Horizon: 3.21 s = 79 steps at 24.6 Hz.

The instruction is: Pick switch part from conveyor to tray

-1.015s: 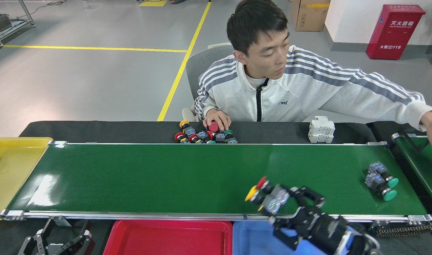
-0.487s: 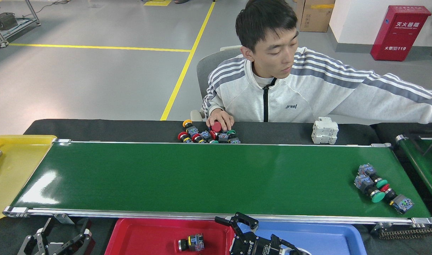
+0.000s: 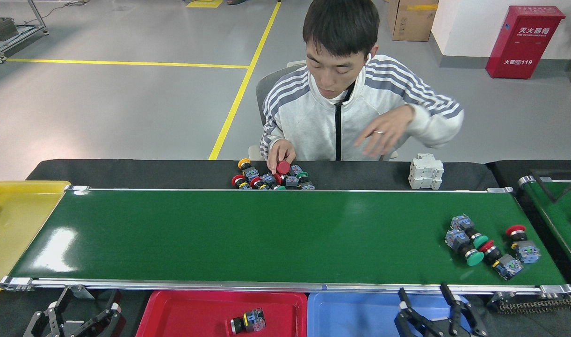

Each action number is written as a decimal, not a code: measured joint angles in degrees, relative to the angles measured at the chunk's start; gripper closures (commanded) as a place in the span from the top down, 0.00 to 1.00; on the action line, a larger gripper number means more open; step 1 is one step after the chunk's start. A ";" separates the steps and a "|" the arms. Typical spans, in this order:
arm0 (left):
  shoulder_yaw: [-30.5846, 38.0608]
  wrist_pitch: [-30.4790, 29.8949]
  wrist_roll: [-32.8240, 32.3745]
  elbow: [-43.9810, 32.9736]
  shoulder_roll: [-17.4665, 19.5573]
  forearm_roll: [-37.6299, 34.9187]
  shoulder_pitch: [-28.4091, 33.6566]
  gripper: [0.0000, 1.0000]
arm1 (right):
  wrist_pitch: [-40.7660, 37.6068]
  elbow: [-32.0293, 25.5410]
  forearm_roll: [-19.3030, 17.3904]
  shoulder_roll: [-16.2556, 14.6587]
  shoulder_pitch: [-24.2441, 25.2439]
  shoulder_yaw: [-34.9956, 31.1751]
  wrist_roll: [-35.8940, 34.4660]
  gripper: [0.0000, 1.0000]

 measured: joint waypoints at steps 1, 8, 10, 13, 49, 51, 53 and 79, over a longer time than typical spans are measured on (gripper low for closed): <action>0.00 0.00 0.00 0.00 0.00 0.00 -0.01 1.00 | 0.43 0.06 0.00 0.00 0.00 -0.09 -0.24 0.97; 0.00 0.00 0.00 0.00 0.00 0.00 -0.13 1.00 | 2.00 0.32 0.15 0.00 -3.44 -0.14 4.92 0.97; 0.00 0.00 0.00 -0.01 0.00 0.00 -0.14 1.00 | 2.04 0.80 0.40 0.00 -5.25 -0.12 6.16 0.97; 0.00 0.00 0.00 -0.01 0.00 0.00 -0.17 1.00 | 2.09 2.33 0.57 0.00 -7.94 -0.09 7.69 0.97; -0.01 0.00 -0.16 0.20 0.00 -0.03 -0.92 1.00 | -21.32 3.17 1.85 -2.88 -13.93 31.11 10.94 1.00; -0.01 0.00 -0.17 0.20 0.00 -0.03 -0.95 1.00 | -21.99 3.17 1.82 -2.88 -13.92 31.09 10.94 1.00; -0.01 0.00 -0.18 0.20 0.00 -0.03 -0.99 1.00 | -22.28 2.88 1.43 -2.78 -13.71 29.97 11.08 1.00; -0.02 0.05 -0.40 0.18 0.00 -0.04 -1.72 1.00 | 5.34 8.49 2.83 0.42 -15.62 20.14 11.60 0.96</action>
